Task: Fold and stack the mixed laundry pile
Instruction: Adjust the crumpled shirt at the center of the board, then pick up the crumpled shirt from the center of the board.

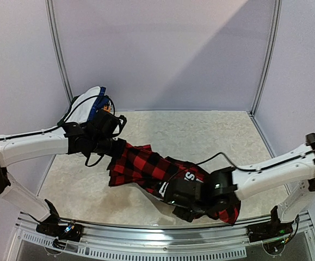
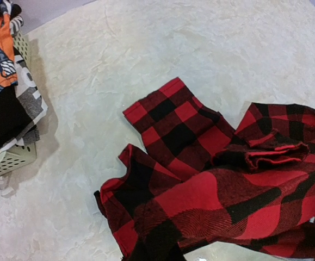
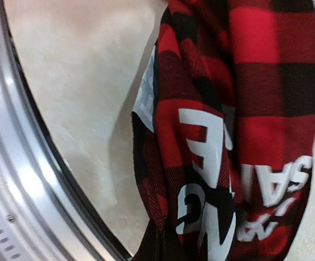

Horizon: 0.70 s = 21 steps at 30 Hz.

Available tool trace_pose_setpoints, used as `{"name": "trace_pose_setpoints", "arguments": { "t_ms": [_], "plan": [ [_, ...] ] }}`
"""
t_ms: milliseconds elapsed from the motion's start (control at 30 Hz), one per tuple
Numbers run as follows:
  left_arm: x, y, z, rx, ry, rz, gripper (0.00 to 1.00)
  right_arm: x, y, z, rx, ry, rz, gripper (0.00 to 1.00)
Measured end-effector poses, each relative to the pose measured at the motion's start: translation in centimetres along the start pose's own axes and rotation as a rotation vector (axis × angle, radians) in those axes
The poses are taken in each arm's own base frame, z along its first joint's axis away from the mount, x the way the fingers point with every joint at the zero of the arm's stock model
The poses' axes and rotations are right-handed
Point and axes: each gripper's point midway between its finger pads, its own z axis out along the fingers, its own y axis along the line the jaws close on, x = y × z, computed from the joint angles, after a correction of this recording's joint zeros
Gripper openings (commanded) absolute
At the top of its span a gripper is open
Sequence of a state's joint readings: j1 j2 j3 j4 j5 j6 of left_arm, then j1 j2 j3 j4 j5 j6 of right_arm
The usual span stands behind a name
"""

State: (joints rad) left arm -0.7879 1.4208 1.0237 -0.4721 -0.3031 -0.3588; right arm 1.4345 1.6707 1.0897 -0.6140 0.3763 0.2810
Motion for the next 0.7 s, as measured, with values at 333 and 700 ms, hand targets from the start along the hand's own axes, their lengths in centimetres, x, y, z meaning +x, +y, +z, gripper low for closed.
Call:
{"name": "trace_pose_setpoints", "arguments": {
  "t_ms": [333, 700],
  "plan": [
    [-1.7, 5.1, -2.8, -0.123, -0.039, -0.070, 0.00, -5.1, -4.7, -15.8, -0.139, -0.429, 0.162, 0.00],
    [-1.8, 6.7, -0.6, -0.175, 0.033, -0.088, 0.00, -2.4, -11.0, -17.8, 0.057, -0.465, 0.320, 0.00]
  ]
}}
